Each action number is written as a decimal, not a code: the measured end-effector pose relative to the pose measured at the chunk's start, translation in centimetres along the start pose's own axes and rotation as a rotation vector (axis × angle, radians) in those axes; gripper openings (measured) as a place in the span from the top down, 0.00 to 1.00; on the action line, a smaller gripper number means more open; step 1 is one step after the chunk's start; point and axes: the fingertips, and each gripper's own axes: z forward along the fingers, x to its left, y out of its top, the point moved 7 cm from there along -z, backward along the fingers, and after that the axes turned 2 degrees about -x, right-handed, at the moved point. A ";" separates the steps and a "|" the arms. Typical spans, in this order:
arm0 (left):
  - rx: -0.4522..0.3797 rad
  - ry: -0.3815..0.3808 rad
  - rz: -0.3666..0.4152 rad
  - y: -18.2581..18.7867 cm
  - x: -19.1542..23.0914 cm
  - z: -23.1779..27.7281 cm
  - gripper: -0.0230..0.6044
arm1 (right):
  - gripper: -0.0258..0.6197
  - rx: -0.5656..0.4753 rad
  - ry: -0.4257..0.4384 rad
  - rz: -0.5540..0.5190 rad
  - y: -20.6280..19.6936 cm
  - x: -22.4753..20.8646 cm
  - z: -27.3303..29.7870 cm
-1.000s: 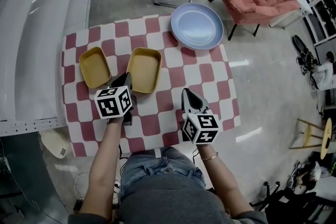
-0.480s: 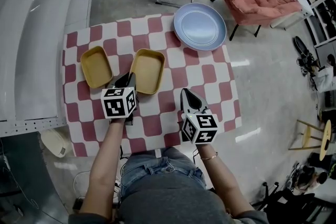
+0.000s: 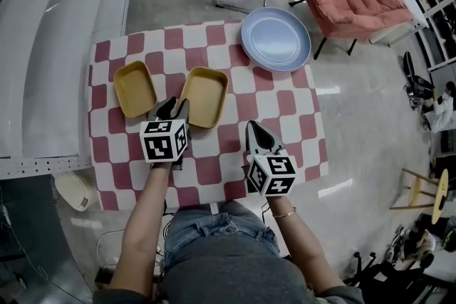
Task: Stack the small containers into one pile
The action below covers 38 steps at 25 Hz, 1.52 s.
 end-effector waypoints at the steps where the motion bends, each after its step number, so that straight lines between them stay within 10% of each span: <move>1: 0.007 0.004 0.000 -0.1 0.1 0.1 0.73 | 0.95 0.000 0.000 0.000 0.0 0.0 0.0; 17: 0.100 -0.014 -0.071 -1.4 0.1 2.3 0.73 | 0.95 0.005 -0.042 0.019 -0.2 -0.9 -0.1; 24: 0.089 0.024 -0.090 -1.4 0.2 2.2 0.89 | 0.95 0.007 -0.033 0.014 0.0 -0.7 0.3; 38: -0.032 0.039 -0.241 0.4 1.2 -2.2 0.89 | 0.95 0.004 0.047 -0.025 0.6 0.9 1.2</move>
